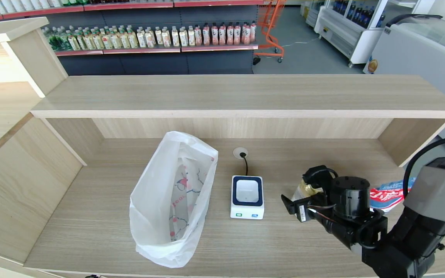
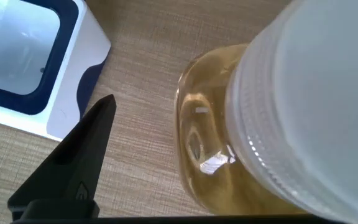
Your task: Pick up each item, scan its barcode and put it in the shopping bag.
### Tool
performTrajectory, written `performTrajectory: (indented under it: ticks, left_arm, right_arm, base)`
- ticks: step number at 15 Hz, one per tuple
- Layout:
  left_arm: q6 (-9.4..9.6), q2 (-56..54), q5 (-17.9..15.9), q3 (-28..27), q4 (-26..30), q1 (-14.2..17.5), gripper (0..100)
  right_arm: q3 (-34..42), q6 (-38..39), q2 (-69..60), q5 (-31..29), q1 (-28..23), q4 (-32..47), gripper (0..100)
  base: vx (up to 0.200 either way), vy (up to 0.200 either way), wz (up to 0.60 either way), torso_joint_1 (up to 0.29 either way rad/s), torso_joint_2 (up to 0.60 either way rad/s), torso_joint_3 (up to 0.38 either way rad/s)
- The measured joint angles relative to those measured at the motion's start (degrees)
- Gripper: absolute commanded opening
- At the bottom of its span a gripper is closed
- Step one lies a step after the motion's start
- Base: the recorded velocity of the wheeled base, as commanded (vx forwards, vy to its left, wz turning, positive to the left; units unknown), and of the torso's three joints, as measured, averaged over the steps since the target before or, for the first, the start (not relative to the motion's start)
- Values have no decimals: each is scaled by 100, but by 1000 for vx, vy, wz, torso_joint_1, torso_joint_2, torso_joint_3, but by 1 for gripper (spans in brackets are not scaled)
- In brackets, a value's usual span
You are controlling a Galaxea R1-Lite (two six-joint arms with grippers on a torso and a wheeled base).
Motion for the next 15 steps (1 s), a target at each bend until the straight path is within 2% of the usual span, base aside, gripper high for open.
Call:
performTrajectory:
  ticks: [5, 6, 15]
  left_arm:
    - [0, 0, 0, 0, 0, -5, 100]
    - [0, 0, 0, 0, 0, -2, 100]
    - [0, 0, 0, 0, 0, -5, 100]
  right_arm:
    - [-116, -206, 363, 35, -2, -340, 100]
    - [-161, -205, 429, 35, -16, -413, 0]
    - [-618, -173, 730, 49, -195, -573, 0]
  base:
    - [0, 0, 0, 0, 0, 0]
    - [0, 0, 0, 0, 0, 0]
    - [0, 0, 0, 0, 0, 0]
